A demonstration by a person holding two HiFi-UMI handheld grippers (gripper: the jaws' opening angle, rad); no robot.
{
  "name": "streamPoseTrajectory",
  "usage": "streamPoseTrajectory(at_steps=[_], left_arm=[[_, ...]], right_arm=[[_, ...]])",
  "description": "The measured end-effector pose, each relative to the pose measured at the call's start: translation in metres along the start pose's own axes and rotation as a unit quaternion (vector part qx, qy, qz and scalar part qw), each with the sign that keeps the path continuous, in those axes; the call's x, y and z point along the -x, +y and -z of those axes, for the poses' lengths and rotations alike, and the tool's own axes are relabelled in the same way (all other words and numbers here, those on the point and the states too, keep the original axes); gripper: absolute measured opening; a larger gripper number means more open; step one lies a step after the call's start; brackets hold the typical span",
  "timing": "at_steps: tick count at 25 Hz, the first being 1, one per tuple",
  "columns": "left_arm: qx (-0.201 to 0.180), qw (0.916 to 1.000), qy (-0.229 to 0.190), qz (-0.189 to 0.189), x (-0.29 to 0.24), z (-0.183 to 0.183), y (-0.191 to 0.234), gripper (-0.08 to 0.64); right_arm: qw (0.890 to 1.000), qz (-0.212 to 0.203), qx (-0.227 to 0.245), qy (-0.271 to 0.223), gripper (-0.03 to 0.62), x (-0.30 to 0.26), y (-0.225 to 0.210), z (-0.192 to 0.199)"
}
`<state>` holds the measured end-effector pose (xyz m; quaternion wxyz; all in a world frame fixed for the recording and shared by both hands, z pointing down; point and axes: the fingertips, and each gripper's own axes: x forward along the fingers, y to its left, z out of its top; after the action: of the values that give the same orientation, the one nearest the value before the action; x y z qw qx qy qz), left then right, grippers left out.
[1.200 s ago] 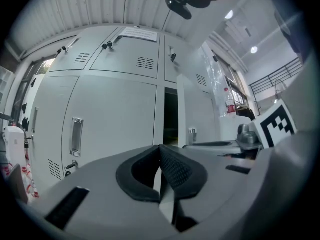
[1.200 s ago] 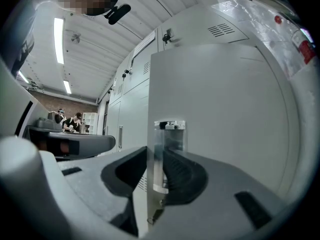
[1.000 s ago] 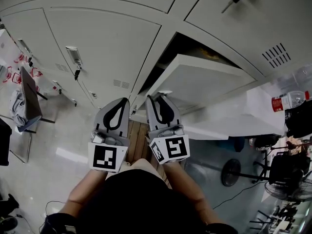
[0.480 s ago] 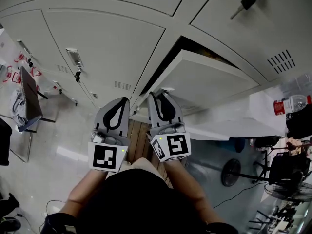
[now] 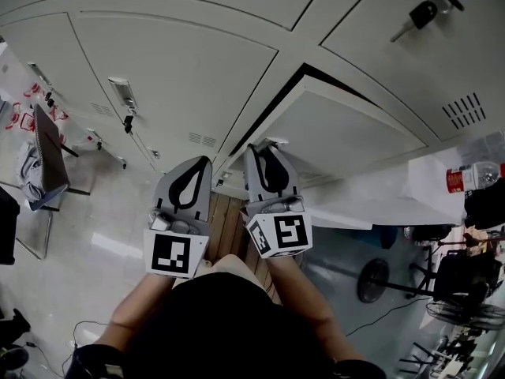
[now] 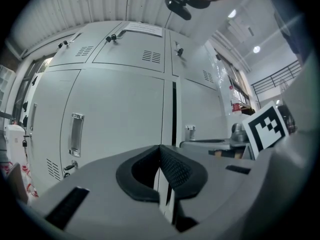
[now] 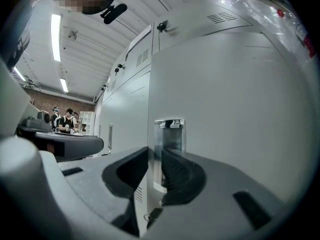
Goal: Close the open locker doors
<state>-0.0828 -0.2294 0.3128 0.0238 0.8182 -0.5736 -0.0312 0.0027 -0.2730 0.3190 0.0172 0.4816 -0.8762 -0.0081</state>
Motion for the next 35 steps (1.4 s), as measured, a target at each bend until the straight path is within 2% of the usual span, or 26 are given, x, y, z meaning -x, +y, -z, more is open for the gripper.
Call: streamPoseTrajectory(at_steps=[29,35], left_arm=[[0.001,0.9999,0.010,-0.011,-0.016,0.005,0.011,0.000],[-0.007,0.9998,0.008,-0.019,-0.003,0.001,0.010,0.000]], right_arm=[[1.000,0.018,0.013,0.007,0.049,-0.026,-0.021,0.002],[0.998,0.055,0.003,0.029,0.055,-0.027,-0.022,0.006]])
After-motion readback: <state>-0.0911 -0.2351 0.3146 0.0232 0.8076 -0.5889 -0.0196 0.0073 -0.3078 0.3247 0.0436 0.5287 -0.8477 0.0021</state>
